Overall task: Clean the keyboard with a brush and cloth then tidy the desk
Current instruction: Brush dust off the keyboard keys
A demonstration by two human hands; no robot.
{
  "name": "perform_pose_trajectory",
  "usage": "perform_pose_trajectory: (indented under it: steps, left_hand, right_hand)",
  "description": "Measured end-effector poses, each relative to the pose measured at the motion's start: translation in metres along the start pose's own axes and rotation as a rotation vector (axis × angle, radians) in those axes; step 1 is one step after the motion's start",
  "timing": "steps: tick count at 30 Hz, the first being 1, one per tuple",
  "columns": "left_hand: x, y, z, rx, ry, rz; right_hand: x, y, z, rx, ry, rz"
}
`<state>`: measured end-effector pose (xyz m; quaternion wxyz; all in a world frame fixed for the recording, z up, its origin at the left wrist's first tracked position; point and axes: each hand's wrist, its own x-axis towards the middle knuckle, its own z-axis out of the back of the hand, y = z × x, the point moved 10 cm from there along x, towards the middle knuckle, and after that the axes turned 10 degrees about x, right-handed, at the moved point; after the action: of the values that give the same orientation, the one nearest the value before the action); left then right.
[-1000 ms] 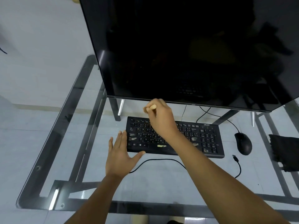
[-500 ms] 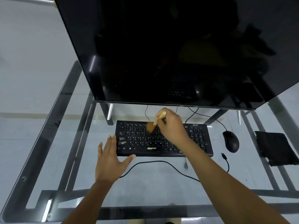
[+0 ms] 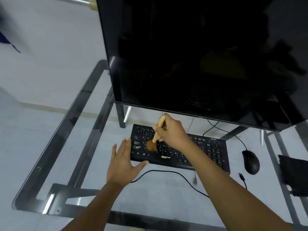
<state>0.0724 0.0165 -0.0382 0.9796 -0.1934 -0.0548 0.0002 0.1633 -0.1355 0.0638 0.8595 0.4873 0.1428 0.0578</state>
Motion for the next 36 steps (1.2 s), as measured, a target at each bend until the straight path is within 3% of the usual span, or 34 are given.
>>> perform_pose_trajectory:
  steps: [5,10,15,19,22,25,28,33,36]
  left_hand:
    - [-0.001,0.0,0.006,-0.009,-0.023,0.007]
    - [-0.001,0.001,0.008,-0.002,-0.004,0.025]
    - [-0.002,0.002,0.008,-0.007,-0.004,0.033]
    - [-0.002,0.006,0.004,0.01,0.009,0.041]
    - [-0.002,0.007,0.002,-0.003,0.016,0.041]
    - [-0.001,0.007,0.003,0.002,0.013,0.042]
    - [-0.001,0.008,0.002,0.006,0.015,0.042]
    - [-0.001,0.007,0.004,0.001,0.008,0.038]
    - [-0.001,0.008,0.006,0.012,0.0,0.042]
  right_hand:
    - [0.015,0.021,0.009,-0.018,-0.217,0.129]
    - [0.025,0.023,-0.023,-0.078,-0.044,0.097]
    - [0.032,0.042,-0.022,-0.014,-0.135,0.225]
    - [0.032,0.049,-0.043,-0.144,0.004,0.263]
    - [0.031,0.058,-0.04,-0.054,-0.049,0.322]
    - [0.033,0.059,-0.031,-0.037,-0.092,0.297]
    - [0.033,0.05,-0.042,-0.186,0.004,0.261]
    - [0.036,0.049,-0.027,0.072,-0.104,0.232]
    - [0.032,0.047,-0.031,0.005,-0.044,0.212]
